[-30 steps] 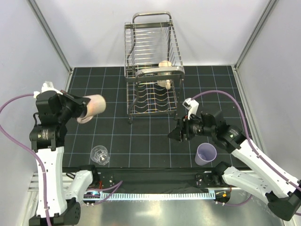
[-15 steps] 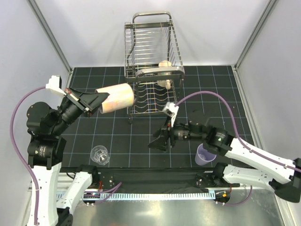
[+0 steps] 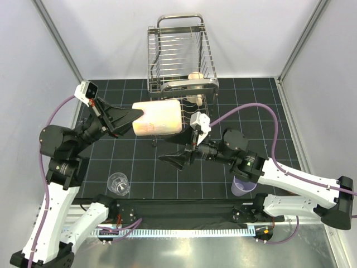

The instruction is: Load the cups into the dish rack

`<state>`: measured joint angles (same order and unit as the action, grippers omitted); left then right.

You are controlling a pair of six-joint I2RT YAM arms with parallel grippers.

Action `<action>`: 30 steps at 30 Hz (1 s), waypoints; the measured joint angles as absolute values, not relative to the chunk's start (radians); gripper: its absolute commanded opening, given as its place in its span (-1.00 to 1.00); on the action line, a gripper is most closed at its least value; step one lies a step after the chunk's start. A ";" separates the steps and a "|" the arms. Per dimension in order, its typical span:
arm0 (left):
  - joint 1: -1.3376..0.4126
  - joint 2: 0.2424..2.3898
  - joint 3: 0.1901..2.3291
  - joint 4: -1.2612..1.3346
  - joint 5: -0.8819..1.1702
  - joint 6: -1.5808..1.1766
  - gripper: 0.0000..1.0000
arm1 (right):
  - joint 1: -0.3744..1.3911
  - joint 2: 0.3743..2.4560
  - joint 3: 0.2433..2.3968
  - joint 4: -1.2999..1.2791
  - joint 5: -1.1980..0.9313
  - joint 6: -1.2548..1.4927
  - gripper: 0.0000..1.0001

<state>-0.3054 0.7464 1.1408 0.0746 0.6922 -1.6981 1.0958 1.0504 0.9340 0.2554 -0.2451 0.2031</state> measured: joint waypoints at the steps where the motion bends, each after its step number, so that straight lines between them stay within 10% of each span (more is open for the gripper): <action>1: -0.316 0.751 1.140 0.091 0.693 -1.719 -0.99 | 1.096 1.048 0.936 0.275 -0.245 0.186 0.43; 18: -0.373 0.745 1.119 0.262 0.701 -1.914 -0.99 | 1.096 1.034 1.116 0.311 -0.276 0.020 0.19; 30: -0.373 0.741 1.087 0.310 0.667 -1.961 -0.99 | 1.093 1.132 1.143 0.353 -0.316 0.033 -0.66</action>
<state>-0.3725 0.7406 1.0874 0.3103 0.6666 -1.9610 1.0931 1.1324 1.1435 0.3527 -0.3164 0.0330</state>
